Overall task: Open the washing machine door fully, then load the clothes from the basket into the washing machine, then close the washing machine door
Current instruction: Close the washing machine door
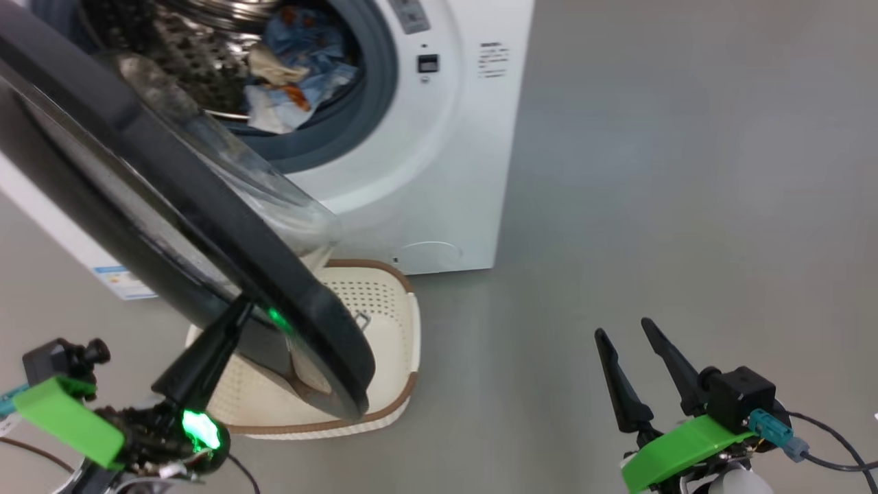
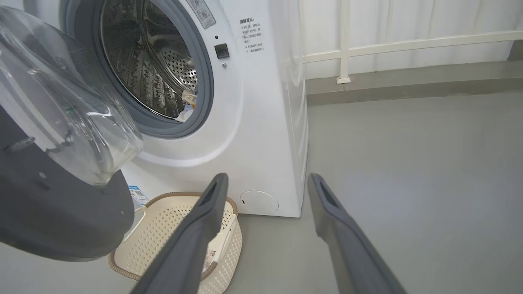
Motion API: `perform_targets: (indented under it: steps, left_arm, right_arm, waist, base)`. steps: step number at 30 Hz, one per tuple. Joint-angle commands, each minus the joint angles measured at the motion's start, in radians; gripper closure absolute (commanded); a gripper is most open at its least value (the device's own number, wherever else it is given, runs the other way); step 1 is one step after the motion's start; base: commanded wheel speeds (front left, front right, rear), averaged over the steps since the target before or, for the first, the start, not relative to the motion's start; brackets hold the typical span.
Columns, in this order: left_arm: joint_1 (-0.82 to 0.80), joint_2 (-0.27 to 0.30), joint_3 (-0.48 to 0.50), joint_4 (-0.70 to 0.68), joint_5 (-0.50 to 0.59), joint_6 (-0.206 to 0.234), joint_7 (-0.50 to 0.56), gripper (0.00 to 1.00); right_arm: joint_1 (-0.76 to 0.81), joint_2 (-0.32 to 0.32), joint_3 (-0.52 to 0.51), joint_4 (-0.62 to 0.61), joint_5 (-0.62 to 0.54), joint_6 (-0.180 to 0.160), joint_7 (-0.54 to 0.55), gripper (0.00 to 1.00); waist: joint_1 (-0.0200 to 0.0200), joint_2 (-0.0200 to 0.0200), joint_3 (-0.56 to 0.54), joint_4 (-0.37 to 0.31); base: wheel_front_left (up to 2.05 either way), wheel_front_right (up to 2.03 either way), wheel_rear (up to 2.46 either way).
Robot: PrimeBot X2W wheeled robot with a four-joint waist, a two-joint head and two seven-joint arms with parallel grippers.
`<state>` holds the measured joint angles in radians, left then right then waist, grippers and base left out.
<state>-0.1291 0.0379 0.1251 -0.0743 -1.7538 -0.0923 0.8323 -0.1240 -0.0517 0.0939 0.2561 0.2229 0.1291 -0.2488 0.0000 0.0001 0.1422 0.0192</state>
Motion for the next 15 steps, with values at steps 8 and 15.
perform_targets:
  steps: [8,15]
  left_arm:
    - [-0.132,0.012,0.001,0.035,0.013,-0.034,-0.109,1.0]
    - [-0.217,0.012,0.027,0.078,0.047,-0.038,-0.195,1.0]
  right_arm:
    - [-0.036,0.001,0.021,-0.04,0.017,0.002,-0.013,0.0]
    - [-0.043,0.001,0.022,-0.053,0.024,0.002,-0.013,0.0]
  waist:
    - [0.0,-0.0001,0.039,-0.131]
    - [0.0,-0.0001,0.06,-0.193]
  base:
    - [0.0,0.0,0.0]
    - [0.0,0.0,0.0]
